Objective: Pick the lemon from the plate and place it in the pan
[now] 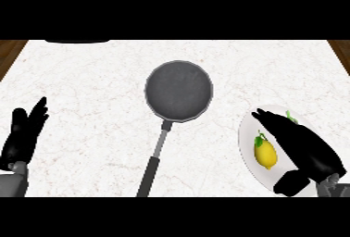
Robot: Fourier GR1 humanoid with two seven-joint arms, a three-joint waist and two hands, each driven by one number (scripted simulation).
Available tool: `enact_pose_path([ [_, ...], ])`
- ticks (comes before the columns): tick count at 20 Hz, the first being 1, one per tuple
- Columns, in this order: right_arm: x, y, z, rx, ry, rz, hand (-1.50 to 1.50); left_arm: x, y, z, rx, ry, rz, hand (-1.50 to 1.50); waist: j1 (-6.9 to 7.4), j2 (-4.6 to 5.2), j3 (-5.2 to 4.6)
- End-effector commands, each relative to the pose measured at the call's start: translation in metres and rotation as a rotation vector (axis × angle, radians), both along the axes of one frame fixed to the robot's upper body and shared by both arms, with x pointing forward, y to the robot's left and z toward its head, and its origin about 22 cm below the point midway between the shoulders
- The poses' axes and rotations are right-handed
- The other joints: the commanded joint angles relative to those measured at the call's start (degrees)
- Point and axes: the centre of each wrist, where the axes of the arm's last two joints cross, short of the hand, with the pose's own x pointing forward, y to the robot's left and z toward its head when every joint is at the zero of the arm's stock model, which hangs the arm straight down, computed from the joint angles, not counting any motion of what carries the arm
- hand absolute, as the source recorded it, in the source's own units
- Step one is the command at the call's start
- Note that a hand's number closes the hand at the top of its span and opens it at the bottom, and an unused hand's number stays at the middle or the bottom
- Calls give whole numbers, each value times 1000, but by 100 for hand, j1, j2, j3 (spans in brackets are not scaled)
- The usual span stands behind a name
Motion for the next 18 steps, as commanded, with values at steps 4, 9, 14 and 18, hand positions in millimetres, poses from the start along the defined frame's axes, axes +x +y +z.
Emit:
enact_pose_path([
  [4,2,-2,-15,-1,6,-10,-150,3,-11,10,3,0,6,0,-4,-2,0],
  [9,-12,24,-45,3,34,-6,-150,14,-4,-1,-3,4,13,0,-26,2,-1],
  [14,20,-4,-33,-37,54,-24,-150,-10,-18,-5,-9,-7,-6,0,10,-3,0],
  [18,28,-1,-48,-99,52,8,150,3,1,7,-11,4,-3,0,8,1,0],
])
